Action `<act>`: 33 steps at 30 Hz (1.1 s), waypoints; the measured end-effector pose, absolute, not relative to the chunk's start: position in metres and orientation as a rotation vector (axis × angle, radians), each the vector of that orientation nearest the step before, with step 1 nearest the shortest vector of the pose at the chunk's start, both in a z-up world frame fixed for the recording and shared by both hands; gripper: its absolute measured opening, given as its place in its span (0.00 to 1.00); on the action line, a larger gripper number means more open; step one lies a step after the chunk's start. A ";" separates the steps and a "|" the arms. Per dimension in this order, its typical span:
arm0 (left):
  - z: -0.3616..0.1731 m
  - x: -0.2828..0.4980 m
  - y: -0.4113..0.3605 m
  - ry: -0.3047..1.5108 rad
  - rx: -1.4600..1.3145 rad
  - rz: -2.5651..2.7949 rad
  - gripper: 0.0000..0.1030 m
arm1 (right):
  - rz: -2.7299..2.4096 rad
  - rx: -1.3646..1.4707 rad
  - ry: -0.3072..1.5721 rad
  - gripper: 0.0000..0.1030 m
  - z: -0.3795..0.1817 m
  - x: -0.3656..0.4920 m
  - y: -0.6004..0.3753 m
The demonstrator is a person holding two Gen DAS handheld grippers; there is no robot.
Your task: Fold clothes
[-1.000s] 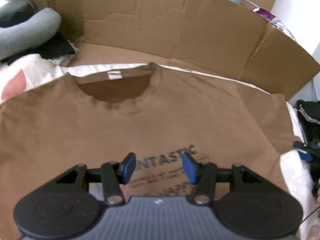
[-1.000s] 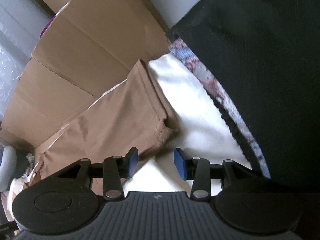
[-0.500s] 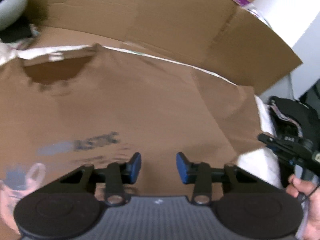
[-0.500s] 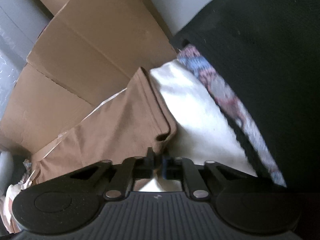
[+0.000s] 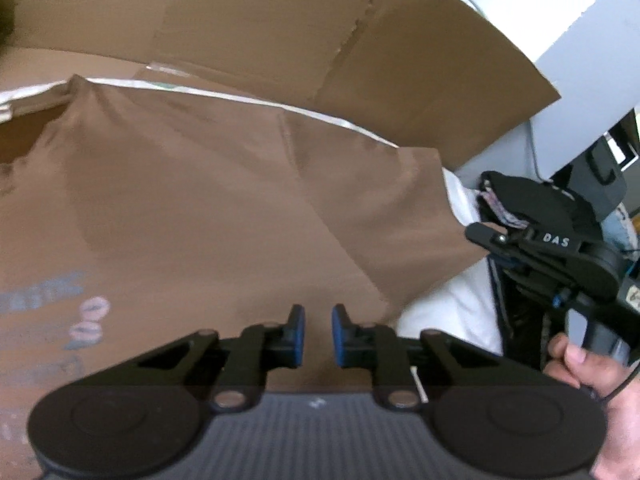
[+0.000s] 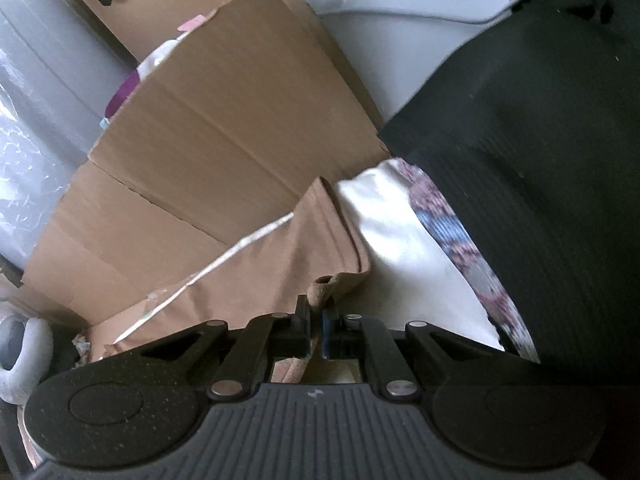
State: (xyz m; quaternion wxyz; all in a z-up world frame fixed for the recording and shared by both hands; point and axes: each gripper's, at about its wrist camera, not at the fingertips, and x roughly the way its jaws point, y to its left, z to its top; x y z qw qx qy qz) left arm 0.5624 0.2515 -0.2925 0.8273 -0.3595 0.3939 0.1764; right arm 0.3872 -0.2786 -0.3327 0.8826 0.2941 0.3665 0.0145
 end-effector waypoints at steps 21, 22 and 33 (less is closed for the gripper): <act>-0.324 0.594 0.236 0.881 -0.781 0.302 0.07 | 0.107 0.592 0.744 0.04 -0.313 0.378 -0.275; -0.325 0.594 0.237 0.881 -0.794 0.305 0.07 | 0.112 0.593 0.744 0.04 -0.313 0.378 -0.274; -0.348 0.586 0.247 0.843 -1.043 0.332 0.03 | 0.149 0.597 0.742 0.03 -0.309 0.376 -0.266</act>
